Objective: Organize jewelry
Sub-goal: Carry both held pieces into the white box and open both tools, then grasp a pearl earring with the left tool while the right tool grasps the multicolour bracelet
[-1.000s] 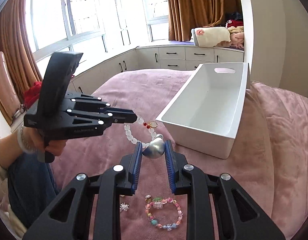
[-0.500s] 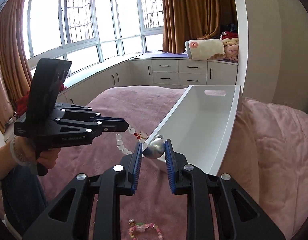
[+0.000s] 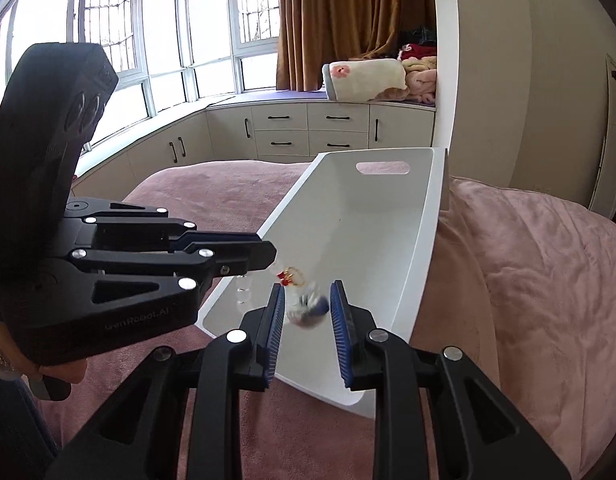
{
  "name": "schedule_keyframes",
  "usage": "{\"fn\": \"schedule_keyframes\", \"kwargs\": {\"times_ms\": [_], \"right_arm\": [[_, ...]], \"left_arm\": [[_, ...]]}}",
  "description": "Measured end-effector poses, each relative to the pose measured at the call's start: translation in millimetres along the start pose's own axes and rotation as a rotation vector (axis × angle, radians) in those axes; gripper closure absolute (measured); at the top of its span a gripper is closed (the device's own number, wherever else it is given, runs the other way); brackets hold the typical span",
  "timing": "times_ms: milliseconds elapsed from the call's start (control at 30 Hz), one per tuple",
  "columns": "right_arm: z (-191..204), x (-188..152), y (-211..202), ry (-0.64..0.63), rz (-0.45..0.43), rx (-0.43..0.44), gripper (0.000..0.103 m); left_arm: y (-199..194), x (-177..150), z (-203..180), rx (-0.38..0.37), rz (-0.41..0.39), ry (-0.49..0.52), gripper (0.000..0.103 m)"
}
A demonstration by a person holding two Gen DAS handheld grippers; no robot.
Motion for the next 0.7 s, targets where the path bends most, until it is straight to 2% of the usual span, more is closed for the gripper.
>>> {"fn": "schedule_keyframes", "kwargs": {"times_ms": [67,100,133,233,333,433,533,633,700], "right_arm": [[-3.0,4.3,-3.0,-0.013,-0.019,-0.029,0.053],[-3.3,5.5,-5.0,-0.019,-0.029,-0.031,0.05],[-3.2,6.9,-7.2,-0.022,-0.035,-0.028,0.05],[-0.4,9.4,-17.1,-0.033,-0.062,-0.019,0.05],[5.2,10.3,-30.9,-0.053,-0.081,-0.017,0.042],[15.0,9.1,-46.4,-0.084,-0.083,-0.013,0.042],[30.5,3.8,-59.8,-0.122,-0.063,0.001,0.038],[46.6,-8.7,-68.6,-0.186,-0.014,-0.022,0.03],[58.0,-20.0,-74.9,-0.243,0.017,-0.034,0.026]], "left_arm": [[1.6,-0.5,2.6,0.003,0.005,-0.004,0.07],[0.2,0.2,5.5,0.009,-0.003,-0.009,0.065],[-2.9,2.1,8.9,0.011,-0.016,-0.014,0.057],[-15.0,3.7,17.8,0.025,-0.053,-0.016,0.042],[-29.0,-4.6,25.0,0.03,-0.08,-0.013,0.034],[-40.5,-27.3,32.5,0.026,-0.078,-0.019,0.027],[-46.5,-57.4,39.4,0.023,-0.038,-0.012,0.024],[-53.4,-85.3,42.5,0.018,0.022,0.008,0.023],[-60.9,-100.4,39.7,0.001,0.054,0.036,0.018]]}}
Point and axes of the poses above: each gripper's, at about its wrist camera, not at the fingertips, and y roughly the way its jaws point, z to its left, x to its top, the point moved 9 cm from there along y, roughly the way its jaws point, and after that the axes turned 3 degrees about -z, right-handed, at the moved point
